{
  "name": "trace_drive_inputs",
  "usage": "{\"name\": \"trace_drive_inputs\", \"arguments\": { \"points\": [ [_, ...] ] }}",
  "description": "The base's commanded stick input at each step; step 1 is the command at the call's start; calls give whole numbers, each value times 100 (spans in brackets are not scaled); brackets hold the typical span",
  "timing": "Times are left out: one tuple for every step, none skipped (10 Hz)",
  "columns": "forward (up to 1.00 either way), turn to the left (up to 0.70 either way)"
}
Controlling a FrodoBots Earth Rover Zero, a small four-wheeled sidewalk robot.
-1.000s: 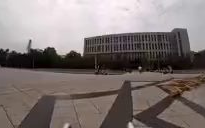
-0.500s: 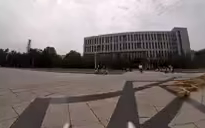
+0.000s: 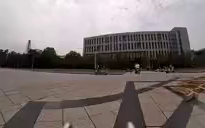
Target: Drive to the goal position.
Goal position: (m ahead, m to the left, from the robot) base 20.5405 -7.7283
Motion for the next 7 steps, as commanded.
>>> {"name": "trace_drive_inputs", "arguments": {
  "points": [
    [50, 0],
    [50, 0],
    [50, -3],
    [50, -19],
    [50, -25],
    [50, -25],
    [50, -25]
  ]
}}
